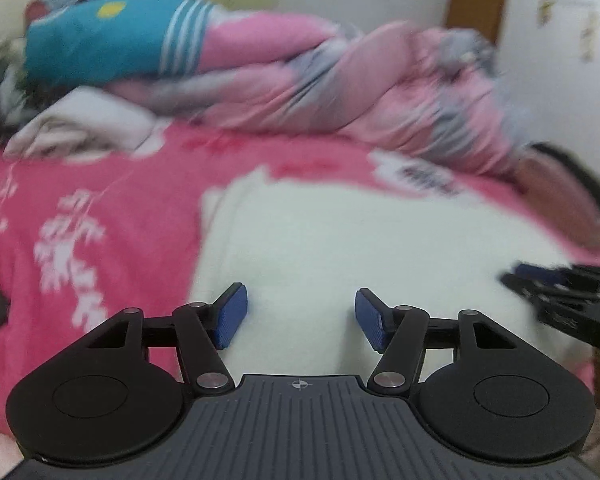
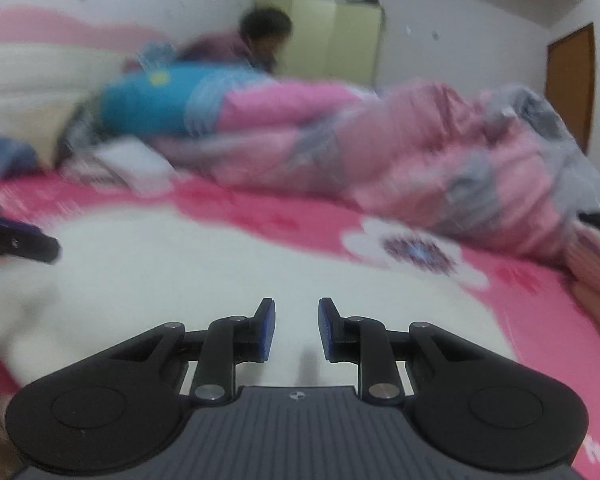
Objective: Fold clothes
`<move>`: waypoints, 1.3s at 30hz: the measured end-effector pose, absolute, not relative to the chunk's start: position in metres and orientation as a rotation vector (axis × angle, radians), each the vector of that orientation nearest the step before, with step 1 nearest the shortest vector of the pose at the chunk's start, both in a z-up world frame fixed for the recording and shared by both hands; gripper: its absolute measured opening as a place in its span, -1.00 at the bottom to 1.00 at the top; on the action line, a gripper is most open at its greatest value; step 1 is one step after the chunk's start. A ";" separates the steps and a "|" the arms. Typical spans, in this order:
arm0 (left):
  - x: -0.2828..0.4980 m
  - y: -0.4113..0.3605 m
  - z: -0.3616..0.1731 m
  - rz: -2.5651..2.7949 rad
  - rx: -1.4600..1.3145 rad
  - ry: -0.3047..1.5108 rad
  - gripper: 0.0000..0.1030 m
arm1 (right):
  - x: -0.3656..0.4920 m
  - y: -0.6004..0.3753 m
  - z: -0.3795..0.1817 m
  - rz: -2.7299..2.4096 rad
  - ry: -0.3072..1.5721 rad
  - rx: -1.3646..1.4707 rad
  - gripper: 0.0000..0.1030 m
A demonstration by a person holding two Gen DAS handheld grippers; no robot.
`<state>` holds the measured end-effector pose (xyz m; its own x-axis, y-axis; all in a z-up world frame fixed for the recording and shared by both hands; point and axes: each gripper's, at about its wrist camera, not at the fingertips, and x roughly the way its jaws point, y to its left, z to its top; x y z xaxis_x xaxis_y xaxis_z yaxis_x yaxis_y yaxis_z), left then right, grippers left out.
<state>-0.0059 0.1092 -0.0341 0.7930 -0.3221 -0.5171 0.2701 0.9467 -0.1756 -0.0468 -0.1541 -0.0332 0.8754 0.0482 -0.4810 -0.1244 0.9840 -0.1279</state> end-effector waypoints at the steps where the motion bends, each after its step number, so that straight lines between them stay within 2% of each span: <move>1: -0.005 0.109 -0.035 -0.309 -0.088 0.570 0.18 | -0.046 -0.160 -0.041 0.100 0.485 -0.115 -0.47; 7: 0.001 0.111 -0.011 -0.355 -0.124 0.529 0.21 | -0.051 -0.178 -0.015 0.104 0.449 -0.053 -0.46; 13: 0.036 0.116 -0.027 -0.334 -0.197 0.603 0.25 | -0.033 -0.242 -0.033 0.003 0.487 0.035 -0.46; 19: 0.060 0.115 -0.012 -0.369 -0.243 0.599 0.25 | -0.015 -0.256 0.005 0.034 0.472 0.035 -0.45; 22: 0.086 0.118 -0.027 -0.348 -0.295 0.644 0.22 | 0.017 -0.272 -0.002 0.026 0.520 0.062 -0.47; 26: 0.087 0.133 -0.031 -0.365 -0.379 0.637 0.17 | 0.038 -0.304 -0.025 -0.005 0.603 0.163 -0.66; 30: 0.091 0.123 -0.012 -0.384 -0.335 0.590 0.25 | 0.040 -0.300 -0.003 0.018 0.593 0.190 -0.66; 33: 0.115 0.106 -0.013 -0.365 -0.292 0.644 0.25 | 0.062 -0.287 0.003 0.064 0.565 0.155 -0.66; 36: 0.130 0.113 -0.035 -0.326 -0.320 0.689 0.08 | 0.093 -0.293 -0.023 0.000 0.642 0.126 -0.72; 39: 0.128 0.123 -0.035 -0.304 -0.365 0.673 0.05 | 0.092 -0.324 -0.032 0.006 0.659 0.324 -0.86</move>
<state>0.1278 0.1234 -0.0346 0.7421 -0.3871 -0.5471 0.1551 0.8934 -0.4217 0.0917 -0.3240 -0.0324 0.7925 0.1070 -0.6005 0.0969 0.9499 0.2972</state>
